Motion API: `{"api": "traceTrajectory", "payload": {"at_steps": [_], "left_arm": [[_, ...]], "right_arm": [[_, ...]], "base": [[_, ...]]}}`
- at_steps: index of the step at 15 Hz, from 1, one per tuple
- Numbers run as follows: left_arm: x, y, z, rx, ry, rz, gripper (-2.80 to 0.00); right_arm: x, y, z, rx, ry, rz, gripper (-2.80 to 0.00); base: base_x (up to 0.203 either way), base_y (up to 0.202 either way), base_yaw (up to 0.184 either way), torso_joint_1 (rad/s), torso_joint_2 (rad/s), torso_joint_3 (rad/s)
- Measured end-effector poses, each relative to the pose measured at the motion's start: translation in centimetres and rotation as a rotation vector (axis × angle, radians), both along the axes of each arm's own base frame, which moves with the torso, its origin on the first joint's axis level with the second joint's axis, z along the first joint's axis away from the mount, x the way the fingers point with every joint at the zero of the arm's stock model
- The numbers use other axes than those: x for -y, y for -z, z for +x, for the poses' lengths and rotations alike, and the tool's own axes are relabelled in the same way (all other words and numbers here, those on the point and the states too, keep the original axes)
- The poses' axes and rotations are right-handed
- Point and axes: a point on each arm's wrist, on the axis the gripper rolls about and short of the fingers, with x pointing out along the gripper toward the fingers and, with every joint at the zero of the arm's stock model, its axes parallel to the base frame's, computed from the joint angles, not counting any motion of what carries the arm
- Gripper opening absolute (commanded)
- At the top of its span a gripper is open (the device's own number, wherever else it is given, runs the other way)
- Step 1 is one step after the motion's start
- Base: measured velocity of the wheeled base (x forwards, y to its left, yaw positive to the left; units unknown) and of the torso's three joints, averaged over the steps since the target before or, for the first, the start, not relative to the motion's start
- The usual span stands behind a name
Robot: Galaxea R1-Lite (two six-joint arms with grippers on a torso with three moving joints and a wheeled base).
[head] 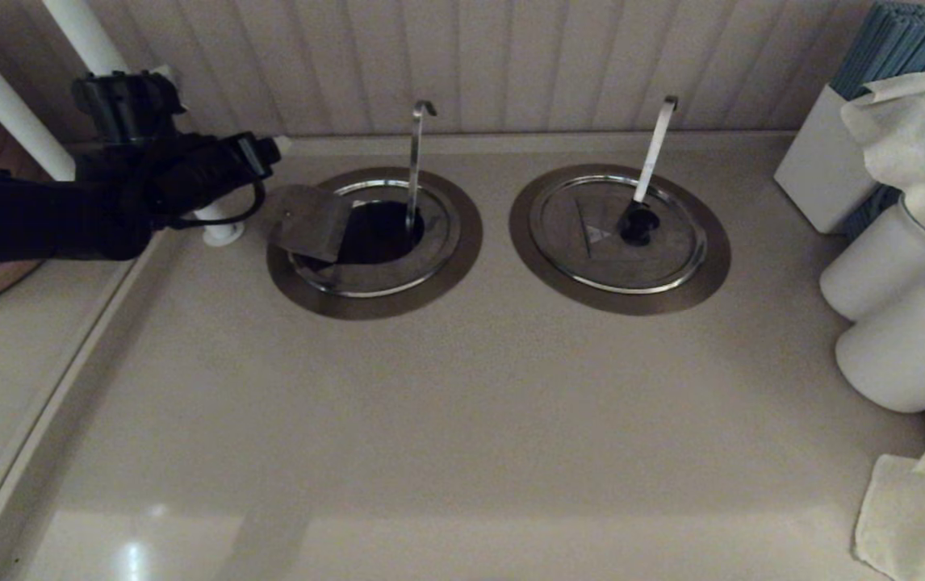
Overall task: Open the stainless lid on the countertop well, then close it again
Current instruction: Stir with a spoon
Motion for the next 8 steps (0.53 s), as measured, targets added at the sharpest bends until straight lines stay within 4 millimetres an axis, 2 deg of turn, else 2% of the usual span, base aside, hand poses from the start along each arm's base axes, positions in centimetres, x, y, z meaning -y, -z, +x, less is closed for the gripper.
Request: {"api": "traceTrajectory", "payload": {"at_steps": [2,8], "left_arm": [[0.8,0.1,-0.3,-0.005,0.022,-0.006,0.00],[8.0,2.1,-1.2,-0.066,0.194,0.006,0.00]], "right_arm": [[0.0,0.0,0.0,0.000,0.000,0.000,-2.80],[0.0,0.0,0.0,0.000,0.000,0.000,-2.80]], "base": [[0.000,0.000,0.000,0.000,0.00,0.000],[0.000,0.000,0.000,0.000,0.00,0.000]]}}
